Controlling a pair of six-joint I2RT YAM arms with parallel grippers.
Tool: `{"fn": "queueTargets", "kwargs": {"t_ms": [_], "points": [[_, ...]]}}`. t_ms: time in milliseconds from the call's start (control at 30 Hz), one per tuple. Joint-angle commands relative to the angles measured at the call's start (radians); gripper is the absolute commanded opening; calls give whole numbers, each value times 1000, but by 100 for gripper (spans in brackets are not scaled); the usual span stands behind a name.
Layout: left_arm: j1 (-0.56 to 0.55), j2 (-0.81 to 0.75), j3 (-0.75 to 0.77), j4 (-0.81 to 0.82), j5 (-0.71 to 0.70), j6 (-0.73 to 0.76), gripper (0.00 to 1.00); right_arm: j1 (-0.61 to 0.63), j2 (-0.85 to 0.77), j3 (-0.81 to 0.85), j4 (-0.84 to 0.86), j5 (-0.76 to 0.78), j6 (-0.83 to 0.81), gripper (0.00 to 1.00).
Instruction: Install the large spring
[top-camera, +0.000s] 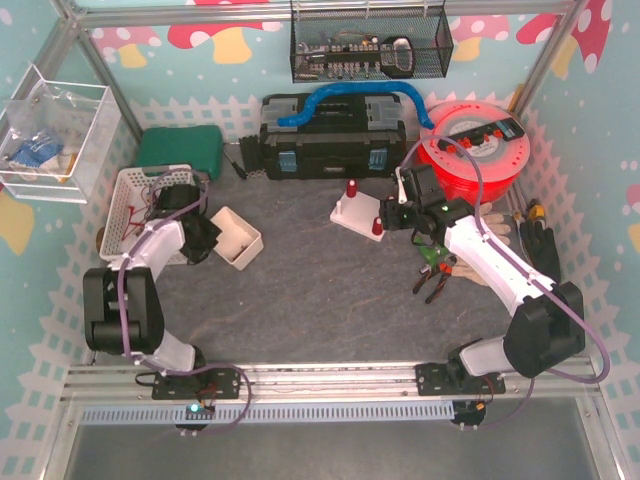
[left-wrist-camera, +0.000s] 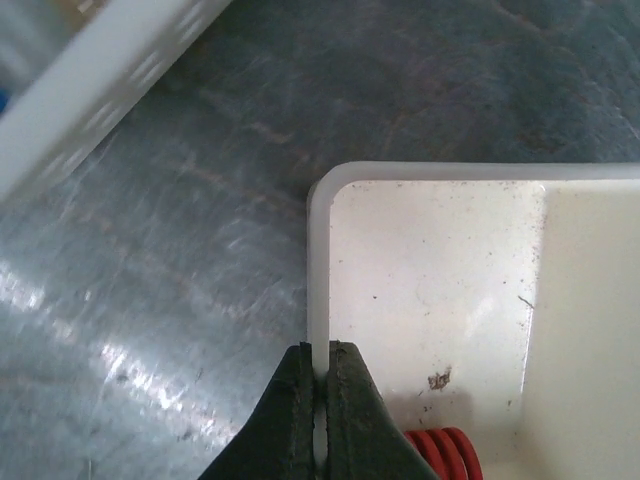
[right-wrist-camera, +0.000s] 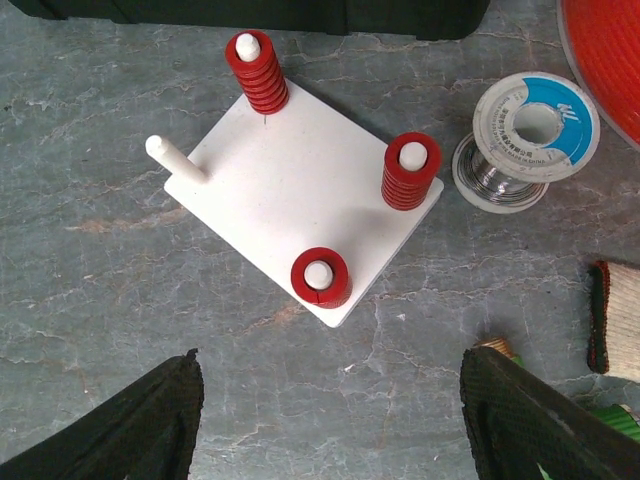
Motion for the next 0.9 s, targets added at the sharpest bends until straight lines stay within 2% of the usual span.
{"fn": "queueTargets", "kwargs": {"t_ms": [0,167,333,600,700,867], "points": [[5,-99,-65,-8,16,-295,0,-8,-16,-10,8,16,-17,71],[-1,-160,-140,-6,29,-504,0,-10,-30,-11,8,22,-33,72],[-21,-203,-147,-22,-71,-591,0,-11,-38,-12,8,17,-36,72],[-75,-153,-116,-34,-119,-660,0,-10,-46,-10,6,6,-23,72],[-86,-113,-105,-34,-133,-673,5,-10,-51,-8,6,1,-13,72],[-88,-75,-82,-35,-141,-660,24,-10,-83,-19,5,15,-9,72]]}}
